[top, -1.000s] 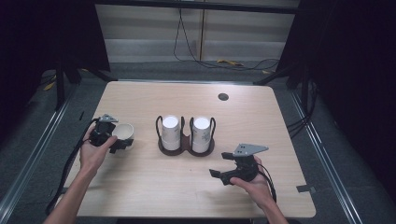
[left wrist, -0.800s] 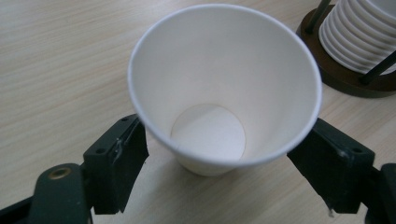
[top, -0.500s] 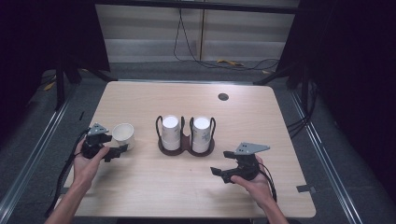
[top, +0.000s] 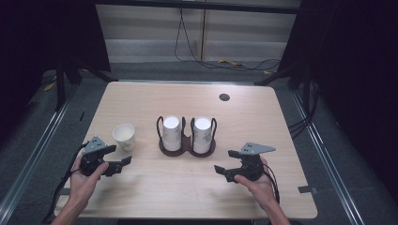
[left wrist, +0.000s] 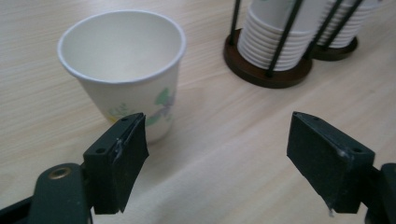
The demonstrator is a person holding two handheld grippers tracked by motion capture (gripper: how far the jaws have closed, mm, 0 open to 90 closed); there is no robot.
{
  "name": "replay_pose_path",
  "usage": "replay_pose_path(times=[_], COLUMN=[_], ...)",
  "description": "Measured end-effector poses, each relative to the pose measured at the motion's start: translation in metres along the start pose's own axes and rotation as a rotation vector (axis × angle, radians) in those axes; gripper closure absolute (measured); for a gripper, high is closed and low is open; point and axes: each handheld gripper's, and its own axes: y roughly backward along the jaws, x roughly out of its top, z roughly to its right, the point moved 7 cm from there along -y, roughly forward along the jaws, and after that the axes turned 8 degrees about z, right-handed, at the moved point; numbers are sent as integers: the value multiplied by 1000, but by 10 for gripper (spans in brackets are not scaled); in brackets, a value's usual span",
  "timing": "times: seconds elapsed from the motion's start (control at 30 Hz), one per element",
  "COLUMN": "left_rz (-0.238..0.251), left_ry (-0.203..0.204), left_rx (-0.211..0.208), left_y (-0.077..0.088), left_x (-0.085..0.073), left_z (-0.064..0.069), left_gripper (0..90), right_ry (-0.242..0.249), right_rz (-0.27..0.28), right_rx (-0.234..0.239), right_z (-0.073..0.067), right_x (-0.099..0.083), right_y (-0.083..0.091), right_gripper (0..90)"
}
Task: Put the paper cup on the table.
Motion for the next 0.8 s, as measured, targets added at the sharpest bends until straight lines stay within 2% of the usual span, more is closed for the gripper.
replay_pose_path(times=[0.07,0.27,0.33,0.43,0.5,0.7,0.8], left_rz=[2,6,23,31,8,12,-6], left_ry=[15,11,30,25,12,14,26], left_rx=[-17,-38,-55,-68,-95,-108,-141], left_y=[3,4,2,-2,-7,-14,-18], left_x=[-2,-7,-7,-13,-20,-29,-34], left_z=[7,27,35,46,54,64,71], left_gripper=[200,195,191,191,191,191,191], right_ry=[-11,-2,-9,-19,-23,-21,-25], right_rz=[4,10,18,13,2,2,13], right_rx=[-14,-49,-50,-59,-61,-76,-81], right_z=[1,0,-3,-5,-7,-11,-12], right_x=[0,-1,-2,-5,-9,-18,-18], right_y=[0,4,5,5,5,3,2], right_gripper=[163,178,176,174,175,176,173])
